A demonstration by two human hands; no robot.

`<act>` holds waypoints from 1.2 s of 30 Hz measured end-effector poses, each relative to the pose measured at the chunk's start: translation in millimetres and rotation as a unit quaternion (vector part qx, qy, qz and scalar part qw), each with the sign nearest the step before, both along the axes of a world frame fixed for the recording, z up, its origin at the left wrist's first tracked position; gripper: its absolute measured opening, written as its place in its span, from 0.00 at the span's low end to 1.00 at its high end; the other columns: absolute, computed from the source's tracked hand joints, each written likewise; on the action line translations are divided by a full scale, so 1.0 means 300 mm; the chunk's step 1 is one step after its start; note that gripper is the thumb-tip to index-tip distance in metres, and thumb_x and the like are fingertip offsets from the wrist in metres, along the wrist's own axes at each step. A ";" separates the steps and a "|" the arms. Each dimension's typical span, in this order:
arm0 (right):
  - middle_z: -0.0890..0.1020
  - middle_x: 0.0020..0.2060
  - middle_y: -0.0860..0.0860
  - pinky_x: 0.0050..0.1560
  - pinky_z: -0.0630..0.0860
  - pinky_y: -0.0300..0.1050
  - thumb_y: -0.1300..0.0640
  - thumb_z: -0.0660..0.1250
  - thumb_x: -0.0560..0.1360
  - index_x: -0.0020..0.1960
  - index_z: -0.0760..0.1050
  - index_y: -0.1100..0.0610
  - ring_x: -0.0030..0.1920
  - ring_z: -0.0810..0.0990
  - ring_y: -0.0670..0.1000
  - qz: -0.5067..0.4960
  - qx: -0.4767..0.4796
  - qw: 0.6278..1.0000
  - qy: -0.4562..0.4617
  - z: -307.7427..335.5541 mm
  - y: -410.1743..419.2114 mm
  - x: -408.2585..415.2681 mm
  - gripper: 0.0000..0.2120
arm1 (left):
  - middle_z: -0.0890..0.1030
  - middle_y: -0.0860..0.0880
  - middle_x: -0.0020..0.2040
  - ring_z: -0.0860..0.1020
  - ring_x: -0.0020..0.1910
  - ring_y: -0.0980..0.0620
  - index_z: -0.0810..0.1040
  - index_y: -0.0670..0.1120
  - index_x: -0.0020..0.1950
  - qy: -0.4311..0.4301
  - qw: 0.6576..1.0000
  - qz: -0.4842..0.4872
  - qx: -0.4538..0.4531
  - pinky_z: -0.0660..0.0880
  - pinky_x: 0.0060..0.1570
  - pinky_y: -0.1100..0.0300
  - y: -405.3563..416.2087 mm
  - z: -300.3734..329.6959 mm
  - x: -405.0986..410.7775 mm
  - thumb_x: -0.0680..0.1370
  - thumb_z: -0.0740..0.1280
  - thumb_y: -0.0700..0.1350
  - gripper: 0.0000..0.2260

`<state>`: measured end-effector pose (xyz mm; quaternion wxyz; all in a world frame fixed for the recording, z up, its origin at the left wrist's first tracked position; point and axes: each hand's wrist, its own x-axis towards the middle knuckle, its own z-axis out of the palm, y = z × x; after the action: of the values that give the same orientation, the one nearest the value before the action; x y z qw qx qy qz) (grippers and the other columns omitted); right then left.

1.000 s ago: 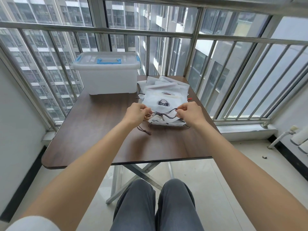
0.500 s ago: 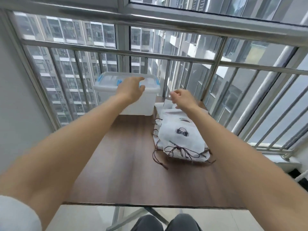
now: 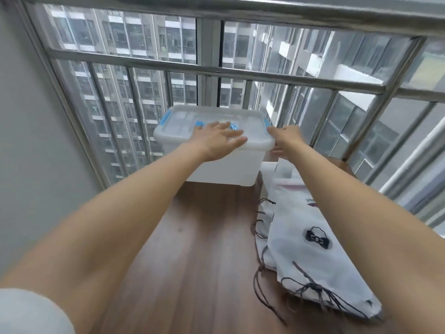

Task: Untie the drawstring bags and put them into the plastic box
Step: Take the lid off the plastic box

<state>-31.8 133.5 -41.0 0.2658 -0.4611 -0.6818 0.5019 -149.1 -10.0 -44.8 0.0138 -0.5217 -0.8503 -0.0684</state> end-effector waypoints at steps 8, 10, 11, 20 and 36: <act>0.78 0.42 0.62 0.40 0.79 0.53 0.60 0.61 0.76 0.40 0.70 0.64 0.45 0.80 0.60 -0.002 0.080 0.992 -0.097 -0.021 0.041 -0.027 0.09 | 0.54 0.54 0.77 0.54 0.76 0.49 0.58 0.64 0.73 0.010 1.000 -0.005 0.015 0.53 0.71 0.43 0.005 -0.014 -0.005 0.78 0.44 0.66 0.24; 0.77 0.39 0.61 0.33 0.74 0.46 0.62 0.59 0.77 0.34 0.66 0.62 0.41 0.78 0.59 -0.007 0.090 0.987 -0.137 -0.040 0.048 -0.018 0.13 | 0.58 0.53 0.77 0.56 0.75 0.49 0.62 0.62 0.72 -0.010 0.999 -0.014 0.028 0.54 0.70 0.44 0.004 -0.010 -0.005 0.78 0.47 0.65 0.24; 0.77 0.42 0.62 0.34 0.71 0.44 0.62 0.57 0.79 0.35 0.66 0.63 0.41 0.76 0.58 -0.009 0.103 0.984 -0.148 -0.038 0.048 -0.020 0.13 | 0.62 0.52 0.75 0.60 0.74 0.48 0.65 0.60 0.71 -0.031 0.998 -0.010 0.061 0.57 0.69 0.45 0.000 -0.002 -0.012 0.79 0.48 0.64 0.23; 0.71 0.67 0.59 0.60 0.72 0.51 0.54 0.60 0.78 0.68 0.67 0.64 0.63 0.73 0.60 0.066 0.100 0.990 -0.072 -0.022 0.029 -0.051 0.23 | 0.71 0.38 0.66 0.71 0.64 0.38 0.68 0.37 0.67 -0.175 0.895 0.367 0.183 0.70 0.59 0.48 -0.084 0.059 -0.252 0.80 0.55 0.42 0.17; 0.75 0.64 0.53 0.51 0.80 0.58 0.58 0.62 0.73 0.67 0.71 0.57 0.56 0.78 0.61 0.007 0.047 0.998 -0.051 -0.039 0.051 -0.088 0.22 | 0.73 0.37 0.63 0.74 0.54 0.41 0.70 0.33 0.63 -0.195 0.901 0.362 0.137 0.70 0.50 0.56 -0.112 0.076 -0.367 0.81 0.54 0.37 0.14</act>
<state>-58.1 148.9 -52.7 0.2482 -0.4682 -0.7208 0.4469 -259.0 -43.7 -22.0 -0.0573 -0.1474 -0.9484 -0.2747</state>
